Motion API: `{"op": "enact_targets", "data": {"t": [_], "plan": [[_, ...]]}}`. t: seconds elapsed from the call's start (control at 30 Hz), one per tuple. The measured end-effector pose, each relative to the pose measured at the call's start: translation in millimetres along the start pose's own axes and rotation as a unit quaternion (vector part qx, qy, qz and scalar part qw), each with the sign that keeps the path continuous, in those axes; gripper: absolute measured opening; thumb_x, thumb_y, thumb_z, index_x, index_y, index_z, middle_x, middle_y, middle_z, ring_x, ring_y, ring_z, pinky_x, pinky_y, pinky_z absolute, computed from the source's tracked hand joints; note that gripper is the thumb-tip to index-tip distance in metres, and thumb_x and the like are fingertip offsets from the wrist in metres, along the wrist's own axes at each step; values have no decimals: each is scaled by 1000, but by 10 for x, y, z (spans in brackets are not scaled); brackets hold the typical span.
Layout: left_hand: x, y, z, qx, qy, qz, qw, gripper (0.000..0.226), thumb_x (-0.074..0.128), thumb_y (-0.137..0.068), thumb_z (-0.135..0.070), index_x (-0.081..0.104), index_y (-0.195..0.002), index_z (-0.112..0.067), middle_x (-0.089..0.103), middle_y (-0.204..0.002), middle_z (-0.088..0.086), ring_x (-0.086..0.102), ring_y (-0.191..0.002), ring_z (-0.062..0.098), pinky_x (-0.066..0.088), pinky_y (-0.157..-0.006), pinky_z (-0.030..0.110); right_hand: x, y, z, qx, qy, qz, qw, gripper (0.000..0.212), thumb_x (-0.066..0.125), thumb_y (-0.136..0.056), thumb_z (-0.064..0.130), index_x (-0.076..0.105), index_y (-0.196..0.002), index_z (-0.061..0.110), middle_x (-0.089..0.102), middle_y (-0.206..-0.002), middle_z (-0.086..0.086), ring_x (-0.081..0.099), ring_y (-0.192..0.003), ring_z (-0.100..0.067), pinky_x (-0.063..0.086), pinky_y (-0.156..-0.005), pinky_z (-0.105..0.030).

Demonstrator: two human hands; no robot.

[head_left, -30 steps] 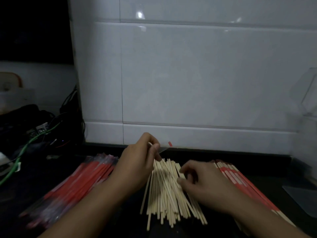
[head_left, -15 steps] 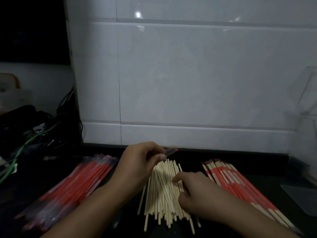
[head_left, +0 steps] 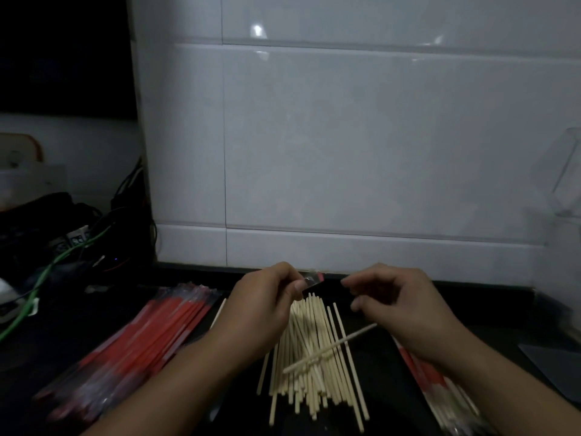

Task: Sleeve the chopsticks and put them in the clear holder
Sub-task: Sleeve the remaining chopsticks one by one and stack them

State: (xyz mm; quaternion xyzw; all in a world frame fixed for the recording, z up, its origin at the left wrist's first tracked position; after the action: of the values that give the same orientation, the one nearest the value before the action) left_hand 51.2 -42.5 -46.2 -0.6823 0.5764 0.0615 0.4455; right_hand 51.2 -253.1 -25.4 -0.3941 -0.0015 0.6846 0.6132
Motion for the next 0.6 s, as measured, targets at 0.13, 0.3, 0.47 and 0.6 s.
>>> {"op": "enact_targets", "data": {"t": [0.13,0.3,0.47,0.6], "plan": [[-30,-10,40,-2,8,-14,1000,7,58,-97,-33,65,-95,-30,68,-82,-12,62,-79,0,55,-78,37,118,38,-182,-51,199,116,972,28,68,-87,19,68,-110,36,57,-100,17,58,-90,2,43,-74,-9],[-30,-13,62,-19,18,-4,1000,7,60,-97,-32,66,-94,-30,69,-83,-12,64,-79,1,56,-78,35,220,55,-202,-66,233,211,947,26,57,-95,23,68,-116,34,54,-106,19,54,-97,2,42,-83,-8],[-14,-19,81,-32,43,2,999,7,60,-96,-32,67,-94,-31,69,-84,-13,63,-80,0,57,-78,32,178,73,-155,-59,231,256,937,27,59,-86,16,69,-105,33,53,-107,18,58,-98,1,48,-88,-15],[-22,-33,105,-30,61,-2,998,8,61,-96,-31,67,-91,-30,69,-80,-13,64,-78,-1,57,-79,34,178,79,-156,-72,253,271,926,15,66,-91,25,71,-103,33,47,-111,20,51,-104,5,42,-94,-10]]}}
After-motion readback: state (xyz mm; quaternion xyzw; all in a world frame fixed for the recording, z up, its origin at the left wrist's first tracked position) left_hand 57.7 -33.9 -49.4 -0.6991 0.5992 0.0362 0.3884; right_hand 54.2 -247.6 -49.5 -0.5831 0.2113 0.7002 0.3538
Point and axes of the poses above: each hand's wrist, its own y-axis away from the middle knuckle, its own x-axis out of the palm, z = x × y, the point moved 1 cm from there along -y, towards the middle knuckle
